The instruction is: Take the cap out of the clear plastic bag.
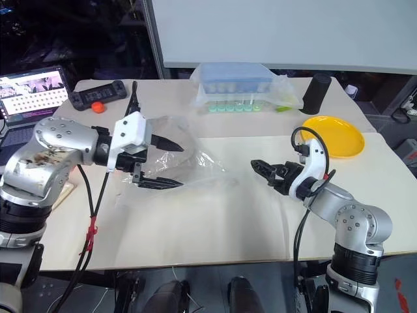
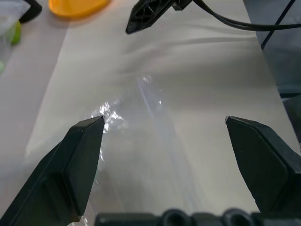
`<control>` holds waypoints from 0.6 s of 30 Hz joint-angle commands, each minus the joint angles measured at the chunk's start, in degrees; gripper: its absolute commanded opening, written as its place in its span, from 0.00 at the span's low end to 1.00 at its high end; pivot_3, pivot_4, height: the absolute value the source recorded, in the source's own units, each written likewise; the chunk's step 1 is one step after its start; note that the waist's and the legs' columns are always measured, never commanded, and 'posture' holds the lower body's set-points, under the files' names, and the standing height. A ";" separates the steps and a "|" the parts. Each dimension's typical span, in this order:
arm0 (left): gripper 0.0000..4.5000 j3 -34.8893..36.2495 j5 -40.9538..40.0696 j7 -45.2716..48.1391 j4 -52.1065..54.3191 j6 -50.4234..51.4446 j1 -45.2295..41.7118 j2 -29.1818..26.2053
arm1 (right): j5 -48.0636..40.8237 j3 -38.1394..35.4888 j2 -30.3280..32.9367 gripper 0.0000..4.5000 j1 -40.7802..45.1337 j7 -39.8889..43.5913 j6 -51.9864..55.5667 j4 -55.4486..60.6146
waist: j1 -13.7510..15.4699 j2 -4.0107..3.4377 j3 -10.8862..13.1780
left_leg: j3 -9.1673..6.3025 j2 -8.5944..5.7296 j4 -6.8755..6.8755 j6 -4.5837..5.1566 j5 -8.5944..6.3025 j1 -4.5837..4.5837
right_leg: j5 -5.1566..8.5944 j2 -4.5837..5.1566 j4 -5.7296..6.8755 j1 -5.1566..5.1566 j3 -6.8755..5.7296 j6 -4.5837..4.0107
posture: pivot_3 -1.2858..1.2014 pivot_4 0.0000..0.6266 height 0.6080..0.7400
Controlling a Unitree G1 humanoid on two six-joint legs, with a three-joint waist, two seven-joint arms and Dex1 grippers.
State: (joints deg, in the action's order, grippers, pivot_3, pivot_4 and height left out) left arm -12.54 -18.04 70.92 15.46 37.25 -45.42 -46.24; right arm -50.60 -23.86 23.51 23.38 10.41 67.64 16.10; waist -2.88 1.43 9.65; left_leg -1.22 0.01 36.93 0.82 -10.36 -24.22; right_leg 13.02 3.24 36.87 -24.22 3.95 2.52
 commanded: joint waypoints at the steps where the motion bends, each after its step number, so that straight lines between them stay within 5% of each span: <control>1: 0.98 -3.84 4.67 -2.26 1.64 -4.33 -0.39 1.20 | -0.02 -1.28 -0.09 1.00 -0.19 -0.80 -2.21 1.10 | 0.22 0.00 0.00 | 0.00 -0.01 0.01 0.00 0.00 0.00 | 0.00 0.00 0.01 0.00 0.00 0.01 | 0.52 0.24 1.00; 10: 0.98 -12.58 22.10 -8.61 -1.01 -20.16 -0.61 3.08 | 0.11 -2.22 -0.65 1.00 -0.65 -2.98 -3.16 0.51 | 0.39 0.00 0.00 | 0.00 -0.03 0.01 0.00 0.00 -0.05 | -0.10 0.02 -0.04 0.00 0.00 -0.17 | 0.52 0.24 1.00; 18: 0.98 -13.39 25.64 -16.63 -4.55 -16.87 -3.89 16.95 | 0.18 -2.63 -0.78 1.00 -0.27 -3.99 -3.61 -0.23 | 0.71 0.02 0.01 | -0.01 -0.08 0.10 0.00 0.00 -0.11 | -0.09 0.06 -0.05 0.01 -0.03 -0.09 | 0.52 0.24 1.00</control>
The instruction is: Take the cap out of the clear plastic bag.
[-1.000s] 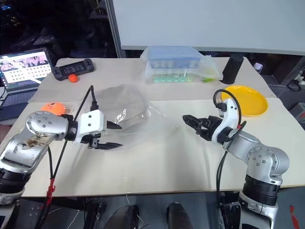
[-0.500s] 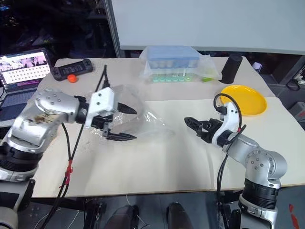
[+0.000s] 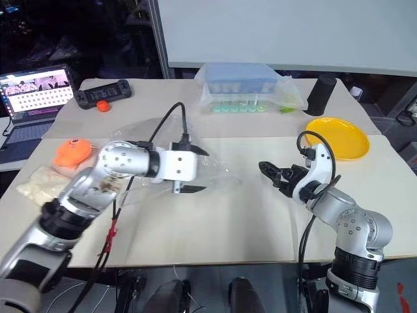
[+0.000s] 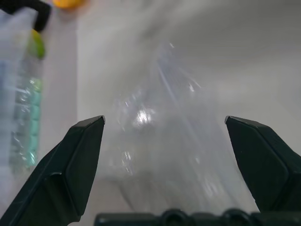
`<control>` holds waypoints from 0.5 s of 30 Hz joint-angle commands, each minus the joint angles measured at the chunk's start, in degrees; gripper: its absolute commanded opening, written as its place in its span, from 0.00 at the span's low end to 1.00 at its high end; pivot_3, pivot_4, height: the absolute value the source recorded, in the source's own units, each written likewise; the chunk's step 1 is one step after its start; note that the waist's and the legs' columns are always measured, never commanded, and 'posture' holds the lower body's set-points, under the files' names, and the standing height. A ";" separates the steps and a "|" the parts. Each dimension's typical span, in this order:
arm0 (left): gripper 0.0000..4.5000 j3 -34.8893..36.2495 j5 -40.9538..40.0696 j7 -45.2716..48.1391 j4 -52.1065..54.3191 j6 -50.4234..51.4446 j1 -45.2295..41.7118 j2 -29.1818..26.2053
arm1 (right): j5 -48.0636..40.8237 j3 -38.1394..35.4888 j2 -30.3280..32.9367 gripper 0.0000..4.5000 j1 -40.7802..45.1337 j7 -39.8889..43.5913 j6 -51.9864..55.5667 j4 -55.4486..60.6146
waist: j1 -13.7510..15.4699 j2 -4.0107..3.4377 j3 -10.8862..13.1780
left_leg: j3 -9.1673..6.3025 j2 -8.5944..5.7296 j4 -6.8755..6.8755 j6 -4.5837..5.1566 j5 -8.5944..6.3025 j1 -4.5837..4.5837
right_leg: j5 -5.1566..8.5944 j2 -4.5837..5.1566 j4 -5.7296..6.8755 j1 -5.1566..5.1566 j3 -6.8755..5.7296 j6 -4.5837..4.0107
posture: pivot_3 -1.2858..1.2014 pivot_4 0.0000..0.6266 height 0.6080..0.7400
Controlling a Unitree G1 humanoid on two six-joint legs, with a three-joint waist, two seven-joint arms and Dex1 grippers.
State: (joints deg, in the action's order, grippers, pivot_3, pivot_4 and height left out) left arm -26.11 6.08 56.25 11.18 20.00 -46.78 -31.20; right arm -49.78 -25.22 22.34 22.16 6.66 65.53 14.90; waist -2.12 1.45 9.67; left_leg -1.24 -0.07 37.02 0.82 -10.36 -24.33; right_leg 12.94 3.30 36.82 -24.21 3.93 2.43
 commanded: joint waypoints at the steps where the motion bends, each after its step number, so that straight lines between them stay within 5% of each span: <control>1: 0.98 -0.20 1.83 -1.93 -0.70 0.50 -2.58 2.69 | -0.68 -1.34 0.42 1.00 1.04 -0.27 -1.47 0.94 | -0.13 -0.01 -0.01 | 0.00 0.00 -0.01 0.00 0.00 0.01 | 0.00 0.00 0.00 0.01 0.00 -0.01 | 0.52 0.24 1.00; 15: 0.98 -6.64 14.17 -7.51 -13.29 -13.29 -2.91 6.17 | -0.61 -2.64 0.99 1.00 1.17 -1.54 -1.68 0.71 | -0.30 -0.02 -0.01 | 0.01 0.00 -0.04 0.00 0.00 0.04 | -0.03 0.00 0.04 0.00 0.03 -0.06 | 0.52 0.24 1.00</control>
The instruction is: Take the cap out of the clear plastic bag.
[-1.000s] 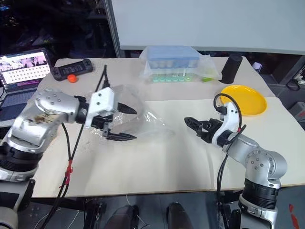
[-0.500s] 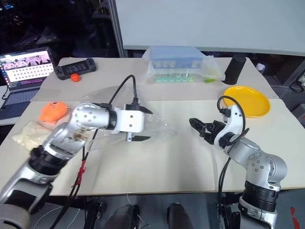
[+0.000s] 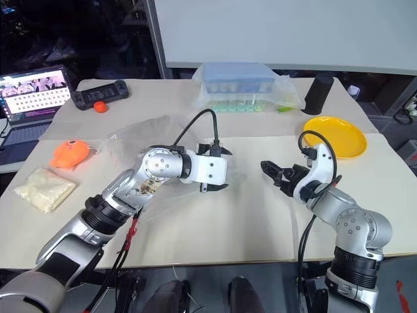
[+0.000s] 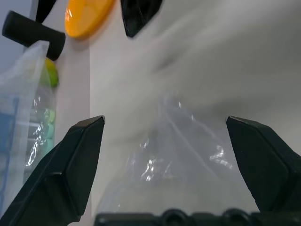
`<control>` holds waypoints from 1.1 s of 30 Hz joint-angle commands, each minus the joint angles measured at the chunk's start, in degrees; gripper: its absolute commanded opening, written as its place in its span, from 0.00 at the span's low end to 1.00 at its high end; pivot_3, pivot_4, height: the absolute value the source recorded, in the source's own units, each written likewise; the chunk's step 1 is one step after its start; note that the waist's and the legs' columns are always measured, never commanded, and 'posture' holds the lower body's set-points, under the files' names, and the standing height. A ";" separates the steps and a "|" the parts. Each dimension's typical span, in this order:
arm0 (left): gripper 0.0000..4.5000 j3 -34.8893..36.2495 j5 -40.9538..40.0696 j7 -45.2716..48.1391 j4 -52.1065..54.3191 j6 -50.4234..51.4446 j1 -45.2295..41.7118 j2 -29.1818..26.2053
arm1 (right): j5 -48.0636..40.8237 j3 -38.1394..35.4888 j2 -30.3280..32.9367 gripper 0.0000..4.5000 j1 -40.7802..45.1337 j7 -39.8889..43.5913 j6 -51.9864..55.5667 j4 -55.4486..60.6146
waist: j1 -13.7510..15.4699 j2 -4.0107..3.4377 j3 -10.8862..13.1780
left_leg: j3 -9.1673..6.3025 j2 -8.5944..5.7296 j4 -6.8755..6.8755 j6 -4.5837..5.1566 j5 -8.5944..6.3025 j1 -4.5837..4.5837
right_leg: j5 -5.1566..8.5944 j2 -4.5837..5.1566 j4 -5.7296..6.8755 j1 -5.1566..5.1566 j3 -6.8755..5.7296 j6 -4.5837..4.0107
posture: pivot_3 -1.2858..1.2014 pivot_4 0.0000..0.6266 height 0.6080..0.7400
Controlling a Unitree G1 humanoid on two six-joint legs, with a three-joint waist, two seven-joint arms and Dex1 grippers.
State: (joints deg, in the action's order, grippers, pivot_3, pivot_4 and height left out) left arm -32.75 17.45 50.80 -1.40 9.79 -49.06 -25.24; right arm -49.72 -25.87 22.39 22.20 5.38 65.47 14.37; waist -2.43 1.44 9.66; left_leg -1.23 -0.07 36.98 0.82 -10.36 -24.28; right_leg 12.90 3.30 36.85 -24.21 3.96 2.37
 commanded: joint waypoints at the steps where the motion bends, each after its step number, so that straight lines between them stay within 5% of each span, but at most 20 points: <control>1: 0.98 -0.20 3.88 -2.47 -1.27 -3.67 -0.51 0.10 | -0.72 -2.24 1.01 1.00 1.21 -0.43 -1.61 1.20 | 0.01 0.00 0.00 | 0.00 0.00 0.00 0.00 0.00 0.00 | 0.00 0.00 0.00 0.00 0.00 0.00 | 0.52 0.24 1.00; 13: 0.98 4.91 5.39 0.35 1.94 -0.30 2.46 -3.52 | -0.51 -0.62 1.75 1.00 2.16 1.08 -1.02 0.63 | -0.09 0.00 0.00 | 0.00 0.02 0.00 0.00 0.00 0.02 | 0.00 -0.01 0.04 -0.01 0.00 0.00 | 0.52 0.24 1.00; 25: 0.98 14.70 -7.87 6.52 9.46 28.34 -3.63 2.57 | 3.65 12.56 24.13 1.00 -8.25 30.95 -9.97 13.28 | 0.18 0.03 0.02 | -0.03 -0.05 0.11 0.00 0.00 0.00 | 0.25 0.05 -0.07 0.11 -0.07 0.47 | 0.52 0.24 1.00; 33: 0.98 15.09 -12.57 10.35 13.10 35.94 -5.44 -2.60 | 6.91 17.54 26.65 1.00 -6.75 38.15 -14.95 12.11 | -0.35 0.05 0.03 | -0.02 0.02 0.08 0.00 -0.01 0.03 | 0.25 -0.05 0.00 0.02 0.01 0.45 | 0.52 0.24 1.00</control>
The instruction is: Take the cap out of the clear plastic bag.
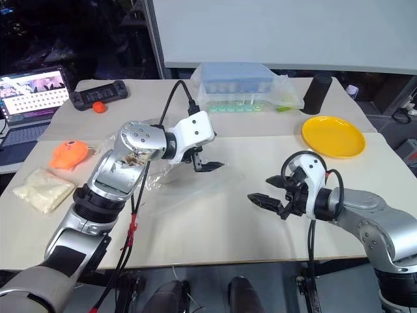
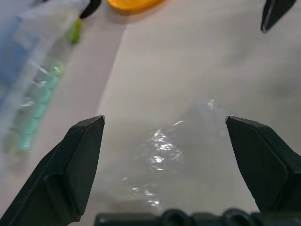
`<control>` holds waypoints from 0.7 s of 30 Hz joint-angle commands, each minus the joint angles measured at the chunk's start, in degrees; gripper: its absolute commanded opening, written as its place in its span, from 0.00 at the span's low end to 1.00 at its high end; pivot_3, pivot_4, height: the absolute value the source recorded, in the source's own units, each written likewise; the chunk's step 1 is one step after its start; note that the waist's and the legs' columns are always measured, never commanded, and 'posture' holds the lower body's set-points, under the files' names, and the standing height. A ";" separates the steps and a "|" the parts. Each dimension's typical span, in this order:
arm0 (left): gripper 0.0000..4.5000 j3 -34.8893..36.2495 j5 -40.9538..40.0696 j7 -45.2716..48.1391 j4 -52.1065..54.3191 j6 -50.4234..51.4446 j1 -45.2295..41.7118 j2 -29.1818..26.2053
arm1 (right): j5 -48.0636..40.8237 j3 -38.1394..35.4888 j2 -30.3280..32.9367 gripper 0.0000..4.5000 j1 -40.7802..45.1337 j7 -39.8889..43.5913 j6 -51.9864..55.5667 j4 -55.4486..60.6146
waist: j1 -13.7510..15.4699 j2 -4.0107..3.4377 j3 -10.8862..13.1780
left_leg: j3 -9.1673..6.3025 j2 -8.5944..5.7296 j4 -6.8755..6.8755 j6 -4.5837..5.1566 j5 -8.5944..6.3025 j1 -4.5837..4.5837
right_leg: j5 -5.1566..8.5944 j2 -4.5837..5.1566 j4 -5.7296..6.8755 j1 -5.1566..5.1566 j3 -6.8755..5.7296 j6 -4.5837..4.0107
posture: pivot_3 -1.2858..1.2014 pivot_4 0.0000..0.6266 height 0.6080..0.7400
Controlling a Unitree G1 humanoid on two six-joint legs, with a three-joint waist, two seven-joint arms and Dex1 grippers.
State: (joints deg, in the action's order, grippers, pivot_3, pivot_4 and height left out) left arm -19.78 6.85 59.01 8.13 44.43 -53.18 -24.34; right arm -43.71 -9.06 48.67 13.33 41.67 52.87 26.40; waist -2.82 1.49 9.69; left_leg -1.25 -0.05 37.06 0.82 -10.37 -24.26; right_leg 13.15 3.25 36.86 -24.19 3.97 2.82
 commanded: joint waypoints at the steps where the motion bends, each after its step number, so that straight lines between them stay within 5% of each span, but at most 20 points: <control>1: 0.98 3.28 -3.48 4.03 4.94 1.38 -0.77 -6.16 | 1.21 1.66 0.11 1.00 3.00 2.60 -2.65 -0.62 | -0.01 0.00 0.00 | 0.00 0.00 0.00 0.00 0.00 0.02 | 0.00 0.00 0.01 0.01 0.00 0.00 | 0.52 0.24 1.00; 11: 0.98 17.95 -20.52 21.94 17.98 -1.46 11.95 -32.78 | 2.37 10.85 -3.61 1.00 14.41 11.56 -4.41 -6.50 | 0.08 0.13 0.12 | 0.05 0.11 -0.09 -0.01 0.00 -0.02 | -0.17 0.01 -0.05 -0.11 0.01 -0.36 | 0.52 0.24 1.00; 21: 0.98 23.32 -27.59 15.86 30.74 3.91 22.88 -39.69 | 10.68 19.48 -10.68 1.00 19.55 14.44 -9.49 -15.58 | 0.79 0.35 0.19 | 0.00 0.11 0.04 -0.01 0.00 -0.01 | -0.03 0.06 -0.05 -0.01 -0.14 -0.19 | 0.52 0.24 1.00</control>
State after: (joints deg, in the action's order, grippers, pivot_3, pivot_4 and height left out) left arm 1.59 -20.47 76.58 37.35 48.73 -30.97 -63.03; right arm -33.82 10.76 38.53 31.19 55.91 45.28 10.29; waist -2.03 1.84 9.88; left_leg -1.25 0.05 37.09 0.81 -10.37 -24.26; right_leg 13.07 3.30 36.83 -24.21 3.82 2.53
